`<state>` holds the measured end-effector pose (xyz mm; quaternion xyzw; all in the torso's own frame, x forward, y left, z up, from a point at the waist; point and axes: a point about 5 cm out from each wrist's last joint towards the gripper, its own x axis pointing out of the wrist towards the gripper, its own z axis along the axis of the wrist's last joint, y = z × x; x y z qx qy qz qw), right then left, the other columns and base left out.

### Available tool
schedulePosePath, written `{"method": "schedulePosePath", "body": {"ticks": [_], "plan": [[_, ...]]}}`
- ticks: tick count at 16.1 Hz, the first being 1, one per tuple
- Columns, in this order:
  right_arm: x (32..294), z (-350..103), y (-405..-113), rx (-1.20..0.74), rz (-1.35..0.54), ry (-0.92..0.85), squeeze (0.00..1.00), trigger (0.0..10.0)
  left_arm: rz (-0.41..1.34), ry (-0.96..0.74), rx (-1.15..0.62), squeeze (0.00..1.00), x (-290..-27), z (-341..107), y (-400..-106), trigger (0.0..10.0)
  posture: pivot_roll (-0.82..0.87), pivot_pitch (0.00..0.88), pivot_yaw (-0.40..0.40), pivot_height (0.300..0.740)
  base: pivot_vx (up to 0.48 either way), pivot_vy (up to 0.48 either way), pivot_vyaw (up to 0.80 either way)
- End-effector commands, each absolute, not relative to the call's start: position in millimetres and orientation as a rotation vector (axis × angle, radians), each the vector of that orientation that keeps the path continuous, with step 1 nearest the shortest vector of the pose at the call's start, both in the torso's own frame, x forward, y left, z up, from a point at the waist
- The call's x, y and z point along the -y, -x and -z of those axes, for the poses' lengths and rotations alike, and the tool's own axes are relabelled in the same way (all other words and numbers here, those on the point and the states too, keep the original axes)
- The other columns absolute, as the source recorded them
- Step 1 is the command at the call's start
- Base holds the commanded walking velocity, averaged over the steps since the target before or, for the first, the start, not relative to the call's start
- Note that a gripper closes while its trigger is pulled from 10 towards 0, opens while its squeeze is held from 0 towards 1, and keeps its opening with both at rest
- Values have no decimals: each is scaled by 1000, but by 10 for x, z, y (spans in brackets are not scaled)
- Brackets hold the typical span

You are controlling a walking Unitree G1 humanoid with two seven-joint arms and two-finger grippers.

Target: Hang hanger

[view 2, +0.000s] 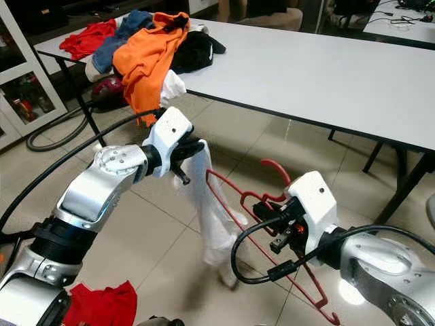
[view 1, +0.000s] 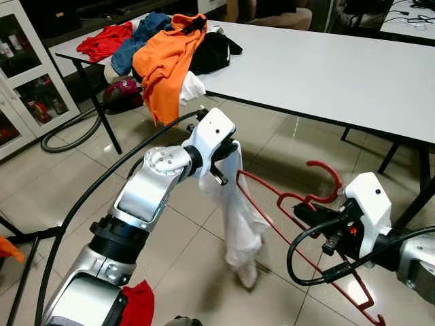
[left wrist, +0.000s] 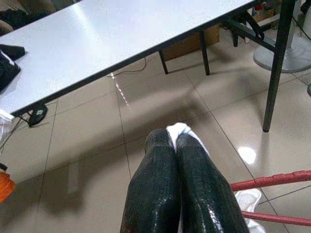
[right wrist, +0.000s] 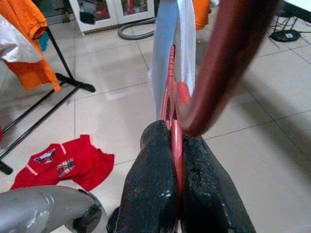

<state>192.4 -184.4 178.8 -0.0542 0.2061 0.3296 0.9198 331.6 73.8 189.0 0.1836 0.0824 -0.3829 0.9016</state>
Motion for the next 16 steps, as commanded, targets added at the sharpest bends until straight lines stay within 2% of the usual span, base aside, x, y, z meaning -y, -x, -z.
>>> {"method": "schedulePosePath", "body": {"ticks": [1, 7, 10, 16], "plan": [[1857, -1761, -1931, -445, -658, 120, 0, 10000, 786, -386, -112, 0, -740, -2063, -3327, 10000, -246, 0, 104, 740, 0, 0, 0], [1919, -1559, -1903, -566, -622, 74, 0, 10000, 856, -353, -45, 0, -654, -2313, -3203, 10000, -245, 0, 99, 740, 0, 0, 0], [1961, -1412, -1868, -633, -627, 52, 0, 10000, 969, -348, -2, 0, -576, -2456, -3057, 10000, -237, 0, 94, 740, 0, 0, 0], [1953, -1205, -1725, -750, -619, -4, 0, 10000, 893, -341, 15, 0, -642, -2550, -3139, 10000, -240, 0, 95, 740, 0, 0, 0]]}}
